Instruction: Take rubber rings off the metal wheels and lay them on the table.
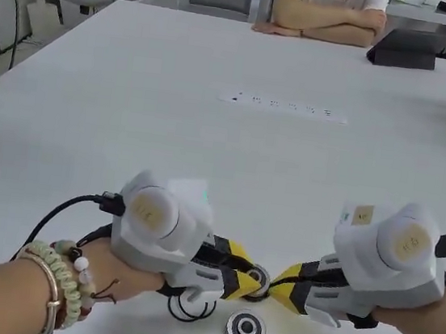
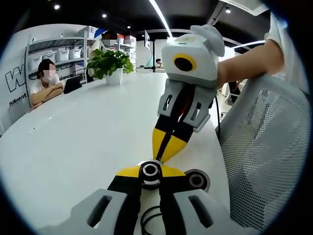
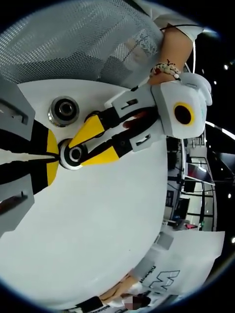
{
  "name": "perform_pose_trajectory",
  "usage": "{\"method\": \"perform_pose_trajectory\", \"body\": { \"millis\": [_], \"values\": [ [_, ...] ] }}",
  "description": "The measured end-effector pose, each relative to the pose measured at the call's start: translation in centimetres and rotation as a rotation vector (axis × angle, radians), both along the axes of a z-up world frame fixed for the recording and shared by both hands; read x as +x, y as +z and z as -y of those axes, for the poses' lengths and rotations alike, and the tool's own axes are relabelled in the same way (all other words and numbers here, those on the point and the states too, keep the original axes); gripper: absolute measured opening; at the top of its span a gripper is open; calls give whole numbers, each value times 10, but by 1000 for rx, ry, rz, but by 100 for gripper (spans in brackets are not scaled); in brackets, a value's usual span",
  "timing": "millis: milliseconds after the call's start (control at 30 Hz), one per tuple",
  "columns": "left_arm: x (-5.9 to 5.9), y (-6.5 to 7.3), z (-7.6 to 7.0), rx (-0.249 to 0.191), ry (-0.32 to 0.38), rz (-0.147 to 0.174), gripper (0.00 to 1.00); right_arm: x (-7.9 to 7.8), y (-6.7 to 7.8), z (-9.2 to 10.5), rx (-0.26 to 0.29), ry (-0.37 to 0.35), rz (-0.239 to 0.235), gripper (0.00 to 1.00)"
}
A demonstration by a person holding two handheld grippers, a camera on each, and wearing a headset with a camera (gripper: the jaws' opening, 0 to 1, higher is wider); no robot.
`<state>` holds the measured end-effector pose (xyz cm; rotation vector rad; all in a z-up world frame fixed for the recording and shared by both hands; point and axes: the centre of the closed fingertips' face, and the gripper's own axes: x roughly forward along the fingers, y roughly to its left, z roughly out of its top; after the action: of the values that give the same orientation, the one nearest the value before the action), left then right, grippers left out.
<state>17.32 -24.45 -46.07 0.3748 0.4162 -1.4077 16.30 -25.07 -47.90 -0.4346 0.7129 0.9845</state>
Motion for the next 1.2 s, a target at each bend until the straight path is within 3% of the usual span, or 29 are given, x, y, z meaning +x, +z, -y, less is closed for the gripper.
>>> {"method": "perform_pose_trajectory", "body": {
  "millis": [167, 267, 300, 333, 467, 700, 733, 767, 867, 1200],
  "values": [
    [0, 0, 0, 0, -1, 1, 8, 1, -1, 2, -6, -18, -7, 0],
    [-1, 0, 0, -1, -4, 1, 7, 7, 0, 8, -3, -81, -25, 0],
    [-1, 0, 1, -2, -3, 0, 7, 7, 1, 8, 12, -101, -39, 0],
    [-1, 0, 1, -1, -4, 2, 7, 7, 1, 10, 45, -159, -84, 0],
    [-1, 0, 1, -1, -6, 3, 7, 9, 1, 11, 112, -235, -150, 0],
    [-1, 0, 1, 2, -9, 10, 7, 10, 2, 11, 162, -311, -216, 0],
    [-1, 0, 1, 4, -10, 14, 7, 11, 9, 5, 227, -326, -229, 0],
    [-1, 0, 1, 7, -10, 18, 7, 13, 12, 6, 241, -347, -235, 0],
    [-1, 0, 1, 11, -9, 18, 7, 12, 9, 4, 200, -330, -225, 0],
    [0, 0, 1, 14, -12, 24, 7, 11, 13, 2, 180, -322, -213, 0]
  ]
}}
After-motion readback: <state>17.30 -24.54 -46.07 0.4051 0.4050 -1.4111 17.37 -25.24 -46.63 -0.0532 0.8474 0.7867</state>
